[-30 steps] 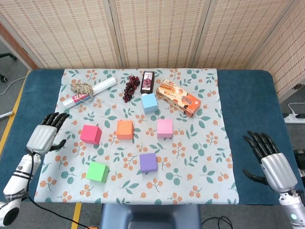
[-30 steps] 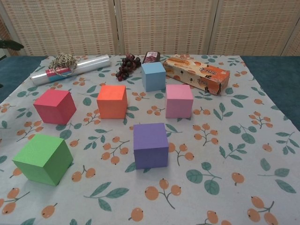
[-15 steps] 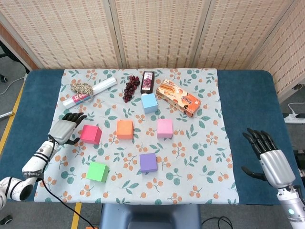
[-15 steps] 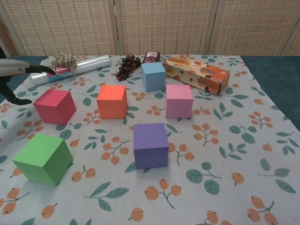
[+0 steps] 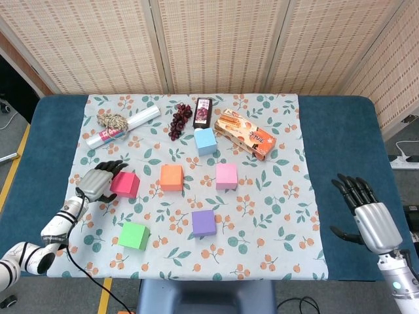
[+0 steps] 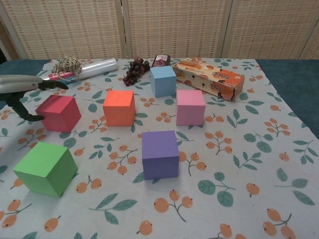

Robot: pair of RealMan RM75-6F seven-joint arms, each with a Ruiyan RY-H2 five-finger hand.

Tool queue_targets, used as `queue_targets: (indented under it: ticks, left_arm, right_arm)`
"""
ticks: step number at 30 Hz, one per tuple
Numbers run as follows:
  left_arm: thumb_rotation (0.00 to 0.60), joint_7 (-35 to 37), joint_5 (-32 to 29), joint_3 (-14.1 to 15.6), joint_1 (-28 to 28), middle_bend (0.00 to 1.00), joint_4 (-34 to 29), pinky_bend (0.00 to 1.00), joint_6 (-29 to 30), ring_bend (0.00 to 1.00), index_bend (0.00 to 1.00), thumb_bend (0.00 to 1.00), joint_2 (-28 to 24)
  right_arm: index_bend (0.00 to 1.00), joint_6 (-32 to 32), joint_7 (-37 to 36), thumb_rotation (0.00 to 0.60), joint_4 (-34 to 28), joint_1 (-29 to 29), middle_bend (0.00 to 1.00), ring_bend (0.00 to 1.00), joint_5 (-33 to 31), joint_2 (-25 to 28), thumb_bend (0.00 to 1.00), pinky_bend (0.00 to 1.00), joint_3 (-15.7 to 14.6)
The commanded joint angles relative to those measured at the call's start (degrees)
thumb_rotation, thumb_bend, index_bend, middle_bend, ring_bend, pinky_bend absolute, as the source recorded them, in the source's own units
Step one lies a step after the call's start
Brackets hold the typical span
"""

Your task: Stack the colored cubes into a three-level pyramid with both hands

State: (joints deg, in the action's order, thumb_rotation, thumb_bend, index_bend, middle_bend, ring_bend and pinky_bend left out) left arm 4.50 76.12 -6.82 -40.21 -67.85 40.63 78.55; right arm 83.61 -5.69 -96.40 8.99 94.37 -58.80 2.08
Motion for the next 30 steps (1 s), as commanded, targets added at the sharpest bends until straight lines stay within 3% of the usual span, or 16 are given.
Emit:
queue_targets:
  ticks: [1, 9, 11, 30]
  left_arm:
    - [0.600, 0.3, -0.6, 0.1, -0.4, 0.10, 0.7, 0.18, -0.4, 0.14, 0.04, 0.34, 0.6]
    - [0.600, -1.1, -2.3, -0.9, -0.4, 0.36, 2.1, 0.42, 1.9, 0.35, 0.25, 0.34, 1.9]
    - [0.600, -1.1, -2.6, -1.3, -0.7, 0.40, 1.6, 0.44, 2.2, 0.38, 0.27, 0.34, 1.6]
    - [0.600, -9.4, -10.2, -5.3, -6.0, 0.40, 1.0, 0.42, 2.1, 0.38, 0.28, 0.34, 7.1]
  right_arm:
    - [0.00, 0.1, 0.0, 0.600, 0.0, -0.1, 0.00, 0.00, 0.0, 0.0, 0.00, 0.00, -0.1]
    - [0.00, 0.9, -0.3, 0.600, 0.4, -0.6, 0.00, 0.00, -0.3, 0.0, 0.00, 0.00, -0.2]
    - [0.00, 1.1, -0.4, 0.600, 0.5, -0.7, 0.00, 0.00, -0.3, -0.1, 0.00, 0.00, -0.2]
    - [0.00, 1.3, -0.6, 0.600, 1.3, -0.9, 0.00, 0.00, -1.0, -0.4, 0.00, 0.00, -0.1]
